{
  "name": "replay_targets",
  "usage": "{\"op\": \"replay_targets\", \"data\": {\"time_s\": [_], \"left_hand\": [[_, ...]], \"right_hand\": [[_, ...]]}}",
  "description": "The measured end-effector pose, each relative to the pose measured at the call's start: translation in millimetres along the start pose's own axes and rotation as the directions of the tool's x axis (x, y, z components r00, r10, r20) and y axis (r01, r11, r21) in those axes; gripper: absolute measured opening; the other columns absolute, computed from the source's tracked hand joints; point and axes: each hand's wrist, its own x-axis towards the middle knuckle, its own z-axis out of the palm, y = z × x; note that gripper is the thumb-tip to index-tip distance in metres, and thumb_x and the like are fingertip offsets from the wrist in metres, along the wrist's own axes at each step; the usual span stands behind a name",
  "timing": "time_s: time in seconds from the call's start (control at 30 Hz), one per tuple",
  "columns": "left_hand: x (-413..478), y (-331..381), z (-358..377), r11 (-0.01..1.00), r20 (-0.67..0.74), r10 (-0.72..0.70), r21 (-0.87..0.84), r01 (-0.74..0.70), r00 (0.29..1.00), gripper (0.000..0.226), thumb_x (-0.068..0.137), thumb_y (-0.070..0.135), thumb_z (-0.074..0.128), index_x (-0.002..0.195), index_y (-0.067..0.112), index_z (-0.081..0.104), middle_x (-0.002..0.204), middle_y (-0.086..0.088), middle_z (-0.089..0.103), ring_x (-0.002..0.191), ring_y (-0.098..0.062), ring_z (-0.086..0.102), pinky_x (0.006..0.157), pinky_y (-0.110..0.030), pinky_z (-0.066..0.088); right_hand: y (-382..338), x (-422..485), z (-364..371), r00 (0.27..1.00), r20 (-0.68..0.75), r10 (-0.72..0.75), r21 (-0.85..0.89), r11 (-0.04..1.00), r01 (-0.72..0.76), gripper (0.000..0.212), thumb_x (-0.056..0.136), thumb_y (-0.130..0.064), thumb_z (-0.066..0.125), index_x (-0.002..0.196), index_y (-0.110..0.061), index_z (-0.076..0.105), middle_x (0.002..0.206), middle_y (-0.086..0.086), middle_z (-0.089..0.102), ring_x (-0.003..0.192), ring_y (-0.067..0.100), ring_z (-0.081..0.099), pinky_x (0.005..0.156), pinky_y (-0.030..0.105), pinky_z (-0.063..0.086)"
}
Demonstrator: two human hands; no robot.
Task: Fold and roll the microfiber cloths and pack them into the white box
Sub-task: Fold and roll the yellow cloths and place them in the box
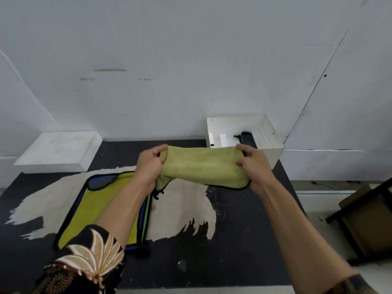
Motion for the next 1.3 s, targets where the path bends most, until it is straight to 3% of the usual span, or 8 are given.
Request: {"op": "replay_targets", "data": {"time_s": [0.1, 0.17, 0.3, 0.43, 0.83, 0.97, 1.1, 1.3], "left_hand": [[-23, -54, 12, 0.980, 0.041, -0.072, 0.189, 0.063, 0.997, 0.047, 0.091, -0.009, 0.049, 0.131, 0.013, 0.061, 0.123, 0.002, 0.061, 0.108, -0.013, 0.057, 0.085, -0.023, 0.048], [-37, -108, 14, 0.921, 0.102, -0.257, 0.327, 0.211, 0.961, 0.047, 0.090, -0.005, 0.051, 0.133, 0.013, 0.057, 0.132, -0.005, 0.059, 0.110, -0.017, 0.057, 0.088, -0.030, 0.051], [-68, -189, 10, 0.669, 0.074, -0.557, 0.630, 0.394, 0.827, 0.075, 0.085, 0.016, 0.066, 0.150, 0.011, 0.029, 0.142, -0.015, 0.047, 0.121, -0.031, 0.053, 0.097, -0.039, 0.051], [-85, -202, 13, 0.653, 0.079, -0.503, 0.686, 0.319, 0.861, 0.075, 0.085, 0.019, 0.069, 0.146, 0.010, 0.026, 0.136, -0.016, 0.050, 0.116, -0.028, 0.056, 0.089, -0.029, 0.047], [-105, -203, -1, 0.575, -0.001, -0.487, 0.752, 0.322, 0.873, 0.044, 0.084, 0.020, 0.063, 0.123, 0.013, 0.046, 0.101, -0.001, 0.055, 0.088, -0.018, 0.057, 0.075, -0.031, 0.052], [-105, -193, 4, 0.502, -0.048, -0.332, 0.837, 0.220, 0.942, 0.039, 0.089, 0.030, 0.061, 0.123, 0.016, 0.048, 0.109, -0.002, 0.059, 0.092, -0.018, 0.060, 0.069, -0.031, 0.050], [-93, -188, 22, 0.523, 0.093, -0.103, 0.852, -0.025, 0.990, 0.051, 0.091, 0.022, 0.058, 0.141, 0.019, 0.045, 0.133, -0.005, 0.050, 0.114, -0.022, 0.053, 0.085, -0.035, 0.050], [-86, -188, 36, 0.164, 0.394, -0.199, 0.916, -0.366, 0.898, 0.086, 0.085, 0.043, 0.065, 0.154, 0.025, 0.017, 0.160, 0.003, 0.018, 0.141, -0.028, 0.023, 0.111, -0.046, 0.019]], "right_hand": [[66, -14, -5, 0.995, 0.017, 0.095, -0.162, 0.983, -0.091, 0.047, 0.083, 0.008, 0.058, 0.125, -0.013, 0.060, 0.112, -0.002, 0.063, 0.097, 0.012, 0.058, 0.081, 0.026, 0.047], [116, -30, -3, 0.966, 0.067, 0.251, -0.366, 0.907, -0.210, 0.048, 0.080, -0.004, 0.068, 0.125, -0.016, 0.058, 0.124, 0.005, 0.062, 0.103, 0.018, 0.058, 0.090, 0.036, 0.051], [171, -58, -4, 0.890, 0.102, 0.445, -0.693, 0.673, -0.258, 0.053, 0.086, -0.018, 0.060, 0.137, -0.018, 0.042, 0.141, 0.009, 0.030, 0.105, 0.030, 0.059, 0.097, 0.035, 0.047], [177, -61, -5, 0.901, 0.047, 0.430, -0.699, 0.659, -0.278, 0.045, 0.087, -0.017, 0.057, 0.129, -0.018, 0.039, 0.131, 0.012, 0.029, 0.087, 0.027, 0.053, 0.090, 0.035, 0.048], [204, -82, -11, 0.924, -0.074, 0.376, -0.806, 0.523, -0.277, 0.043, 0.091, -0.007, 0.050, 0.130, -0.013, 0.033, 0.127, 0.017, 0.036, 0.096, 0.035, 0.056, 0.075, 0.037, 0.046], [200, -84, -18, 0.951, -0.097, 0.295, -0.865, 0.447, -0.227, 0.042, 0.089, -0.011, 0.048, 0.129, -0.010, 0.033, 0.129, 0.016, 0.037, 0.110, 0.035, 0.049, 0.082, 0.037, 0.043], [188, -78, 1, 0.983, 0.089, 0.160, -0.897, 0.442, 0.009, 0.049, 0.087, -0.009, 0.046, 0.134, -0.012, 0.033, 0.140, 0.014, 0.030, 0.122, 0.033, 0.036, 0.095, 0.041, 0.043], [180, -63, 24, 0.902, 0.361, 0.238, -0.895, 0.359, 0.264, 0.076, 0.091, -0.019, 0.058, 0.152, -0.025, 0.013, 0.162, 0.005, -0.001, 0.147, 0.031, 0.005, 0.115, 0.054, 0.022]]}}
